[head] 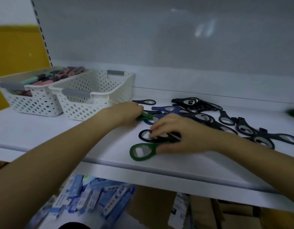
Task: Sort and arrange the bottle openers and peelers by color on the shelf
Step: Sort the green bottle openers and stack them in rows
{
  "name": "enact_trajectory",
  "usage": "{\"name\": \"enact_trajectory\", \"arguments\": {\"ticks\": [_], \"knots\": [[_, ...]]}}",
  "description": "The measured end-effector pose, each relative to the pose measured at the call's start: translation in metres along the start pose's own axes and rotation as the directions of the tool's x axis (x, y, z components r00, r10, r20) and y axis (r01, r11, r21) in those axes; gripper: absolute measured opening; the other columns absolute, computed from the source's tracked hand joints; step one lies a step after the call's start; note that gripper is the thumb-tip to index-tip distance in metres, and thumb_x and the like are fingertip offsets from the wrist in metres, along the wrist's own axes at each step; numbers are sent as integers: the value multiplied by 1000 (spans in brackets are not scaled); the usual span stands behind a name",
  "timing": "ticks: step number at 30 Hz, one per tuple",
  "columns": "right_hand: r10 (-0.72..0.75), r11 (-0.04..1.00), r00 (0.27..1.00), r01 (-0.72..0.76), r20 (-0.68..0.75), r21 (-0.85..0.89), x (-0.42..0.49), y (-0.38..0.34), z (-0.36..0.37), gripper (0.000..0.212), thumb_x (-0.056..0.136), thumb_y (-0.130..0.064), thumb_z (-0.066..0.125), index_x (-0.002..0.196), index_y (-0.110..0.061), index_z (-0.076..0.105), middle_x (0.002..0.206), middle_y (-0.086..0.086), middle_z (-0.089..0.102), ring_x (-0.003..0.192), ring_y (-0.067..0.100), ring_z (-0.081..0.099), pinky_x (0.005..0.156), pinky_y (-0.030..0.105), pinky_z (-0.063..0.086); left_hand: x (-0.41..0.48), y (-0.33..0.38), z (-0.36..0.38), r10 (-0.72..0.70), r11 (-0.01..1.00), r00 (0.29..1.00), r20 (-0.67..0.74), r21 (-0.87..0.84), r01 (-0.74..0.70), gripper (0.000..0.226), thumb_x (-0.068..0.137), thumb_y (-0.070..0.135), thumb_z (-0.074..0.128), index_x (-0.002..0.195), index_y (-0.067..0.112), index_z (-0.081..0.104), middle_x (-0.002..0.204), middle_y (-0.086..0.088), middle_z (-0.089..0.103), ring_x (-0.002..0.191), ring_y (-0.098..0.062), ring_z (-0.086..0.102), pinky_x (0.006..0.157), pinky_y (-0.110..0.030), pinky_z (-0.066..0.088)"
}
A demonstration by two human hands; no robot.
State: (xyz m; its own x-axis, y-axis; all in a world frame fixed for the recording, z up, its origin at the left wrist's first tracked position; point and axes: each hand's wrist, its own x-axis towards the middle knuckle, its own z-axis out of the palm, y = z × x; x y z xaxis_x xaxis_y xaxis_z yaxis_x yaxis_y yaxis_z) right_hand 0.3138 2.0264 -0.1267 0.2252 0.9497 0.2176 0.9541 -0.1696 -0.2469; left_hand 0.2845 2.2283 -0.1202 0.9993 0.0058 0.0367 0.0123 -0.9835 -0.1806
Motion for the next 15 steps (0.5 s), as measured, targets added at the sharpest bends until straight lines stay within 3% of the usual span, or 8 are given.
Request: {"name": "enact_trajectory", "arguments": {"ticks": [2, 5, 7, 10, 13, 15], "knots": [[-23, 996, 999, 26, 30, -87, -3, -3, 11, 40, 86, -43, 58, 122, -26, 61, 126, -8, 55, 115, 6, 42, 102, 19, 29, 1, -1, 7, 33, 999, 998, -57, 25, -31, 27, 98, 12, 39, 123, 8, 47, 124, -11, 48, 107, -27, 53, 87, -33, 44], [-2, 992, 996, -9, -89, -127, -4, 3, 20, 34, 91, -37, 52, 119, -20, 64, 119, -3, 61, 110, 12, 49, 98, 21, 34, 1, -6, 16, 36, 999, 989, -144, -14, -39, 29, 98, 12, 38, 126, 12, 46, 123, -11, 48, 108, -29, 50, 87, -33, 41], [11, 992, 986, -32, -165, -125, -7, 8, 20, 33, 92, -33, 46, 109, -15, 68, 105, -2, 66, 97, 12, 55, 87, 20, 39, 2, -6, 22, 24, 995, 982, -189, -90, -41, 27, 98, 13, 40, 123, 14, 50, 117, -12, 53, 106, -29, 50, 84, -33, 39], [228, 972, 942, -208, -245, 106, -17, 20, 10, 20, 96, -24, 47, 92, -15, 65, 84, -7, 62, 78, 9, 56, 70, 20, 40, 6, -6, 25, -28, 983, 966, -255, -184, -20, 20, 96, 13, 44, 111, 10, 57, 108, -13, 61, 99, -29, 52, 79, -33, 41], [443, 826, 844, -251, -304, 505, -28, 33, -4, 18, 97, -18, 42, 85, -18, 55, 80, -4, 66, 71, 8, 64, 72, 20, 51, 10, -3, 23, -51, 967, 962, -268, -254, -19, 21, 95, 12, 47, 112, 6, 57, 111, -13, 59, 99, -27, 53, 77, -29, 38], [563, 736, 751, -265, -346, 622, -36, 44, -11, 20, 99, -16, 38, 85, -18, 52, 78, 1, 65, 56, 7, 61, 65, 22, 53, 12, 3, 23, -25, 969, 961, -274, -243, -44, 22, 96, 12, 44, 113, 4, 55, 113, -14, 55, 98, -28, 52, 79, -31, 40]]}}
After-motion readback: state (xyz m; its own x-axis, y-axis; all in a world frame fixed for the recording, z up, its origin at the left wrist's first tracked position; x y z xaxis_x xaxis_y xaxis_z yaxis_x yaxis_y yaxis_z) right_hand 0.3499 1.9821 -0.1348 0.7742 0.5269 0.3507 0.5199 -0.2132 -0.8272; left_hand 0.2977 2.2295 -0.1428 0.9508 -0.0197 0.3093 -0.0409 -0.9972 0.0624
